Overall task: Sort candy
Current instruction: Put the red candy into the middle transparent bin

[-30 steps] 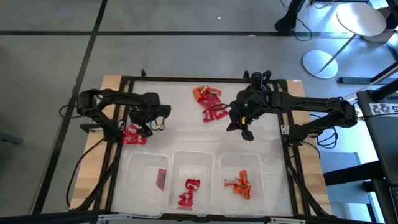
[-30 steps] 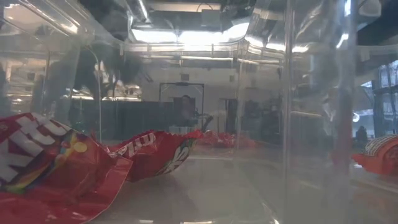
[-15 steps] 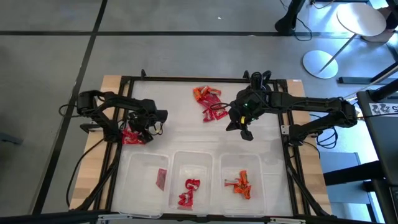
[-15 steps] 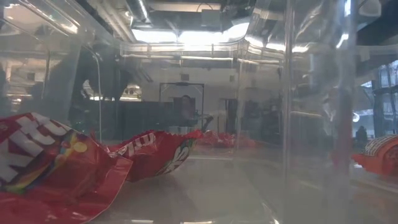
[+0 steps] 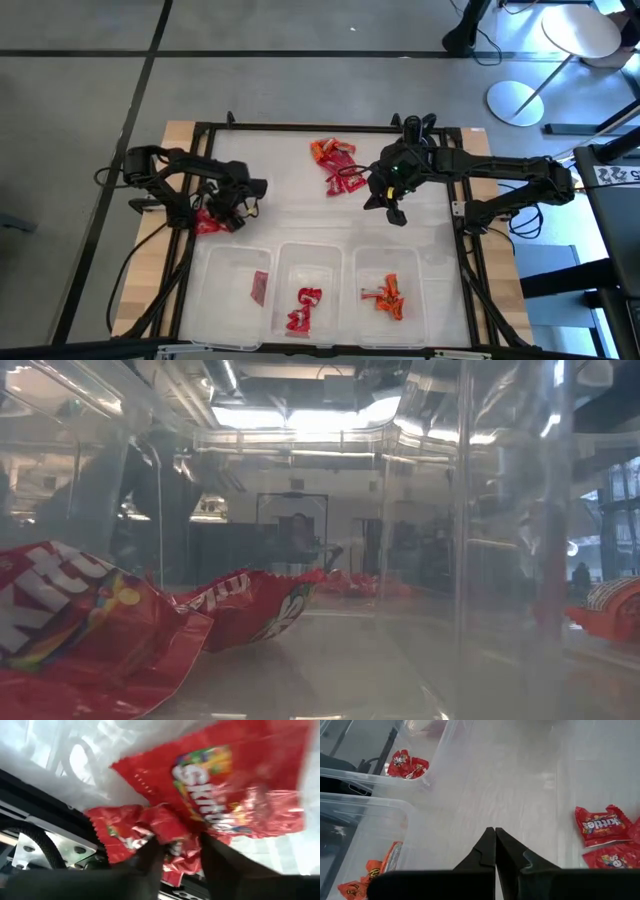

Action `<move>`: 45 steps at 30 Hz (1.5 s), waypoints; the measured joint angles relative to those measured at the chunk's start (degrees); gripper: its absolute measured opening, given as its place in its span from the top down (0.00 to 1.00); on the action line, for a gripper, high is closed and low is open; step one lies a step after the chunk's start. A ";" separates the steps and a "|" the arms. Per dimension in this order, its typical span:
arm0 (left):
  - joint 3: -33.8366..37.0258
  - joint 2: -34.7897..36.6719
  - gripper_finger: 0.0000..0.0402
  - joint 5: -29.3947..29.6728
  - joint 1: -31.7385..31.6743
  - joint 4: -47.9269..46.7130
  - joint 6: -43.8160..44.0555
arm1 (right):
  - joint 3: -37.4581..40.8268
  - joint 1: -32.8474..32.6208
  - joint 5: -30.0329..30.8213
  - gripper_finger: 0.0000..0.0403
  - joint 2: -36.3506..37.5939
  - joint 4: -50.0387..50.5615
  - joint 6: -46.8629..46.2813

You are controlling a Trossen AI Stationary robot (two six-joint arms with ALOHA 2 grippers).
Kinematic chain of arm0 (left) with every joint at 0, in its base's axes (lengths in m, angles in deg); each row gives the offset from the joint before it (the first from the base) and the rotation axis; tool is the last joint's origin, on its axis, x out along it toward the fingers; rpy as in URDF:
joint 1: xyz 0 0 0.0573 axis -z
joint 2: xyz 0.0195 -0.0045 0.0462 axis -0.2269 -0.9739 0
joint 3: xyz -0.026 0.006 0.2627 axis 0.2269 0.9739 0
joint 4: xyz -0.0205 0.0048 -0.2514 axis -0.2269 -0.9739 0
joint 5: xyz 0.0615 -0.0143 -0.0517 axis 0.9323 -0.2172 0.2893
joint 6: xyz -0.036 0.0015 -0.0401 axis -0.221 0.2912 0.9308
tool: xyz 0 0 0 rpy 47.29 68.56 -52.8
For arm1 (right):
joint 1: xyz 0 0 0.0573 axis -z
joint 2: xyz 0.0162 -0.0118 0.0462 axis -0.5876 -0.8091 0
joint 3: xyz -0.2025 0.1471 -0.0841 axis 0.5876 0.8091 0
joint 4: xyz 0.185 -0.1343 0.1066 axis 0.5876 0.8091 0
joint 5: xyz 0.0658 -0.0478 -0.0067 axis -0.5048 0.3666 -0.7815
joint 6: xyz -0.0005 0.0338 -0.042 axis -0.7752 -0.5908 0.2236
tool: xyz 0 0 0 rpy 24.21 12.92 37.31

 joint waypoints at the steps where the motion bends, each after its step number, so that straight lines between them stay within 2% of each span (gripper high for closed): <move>1: -0.62 0.00 0.80 -0.19 0.00 -0.35 -0.26 | 0.00 0.00 0.02 0.99 0.00 -0.02 0.00; 3: -2.27 0.00 0.90 -0.42 0.00 -1.29 -0.98 | 0.00 0.00 0.02 0.99 0.00 -0.01 0.00; 5: -4.32 0.04 0.94 -0.44 0.00 -2.45 -1.08 | 0.00 0.00 0.02 0.99 0.00 -0.02 0.00; 13: -15.37 0.09 0.89 -1.01 0.65 -9.61 -1.25 | 0.00 0.00 0.02 0.99 0.00 -0.02 0.02; 19: -26.22 0.11 0.96 -1.01 3.30 -16.04 -1.34 | 0.00 0.00 0.03 0.99 0.00 0.09 0.02; 25: -38.85 0.11 0.96 -1.03 7.90 -21.47 -0.22 | 0.00 0.00 0.04 0.99 0.00 0.15 0.02; 31: -50.17 0.13 0.96 -1.07 15.14 -21.81 0.75 | 0.00 0.00 0.02 0.99 0.00 0.20 0.36; 37: -56.49 0.09 0.96 -2.12 24.76 -13.59 3.31 | 0.00 0.00 -0.85 0.99 0.00 0.17 1.29; 45: -57.01 -2.52 0.95 -0.42 34.76 11.61 6.26 | 0.00 0.00 -1.00 0.99 0.00 -2.08 0.66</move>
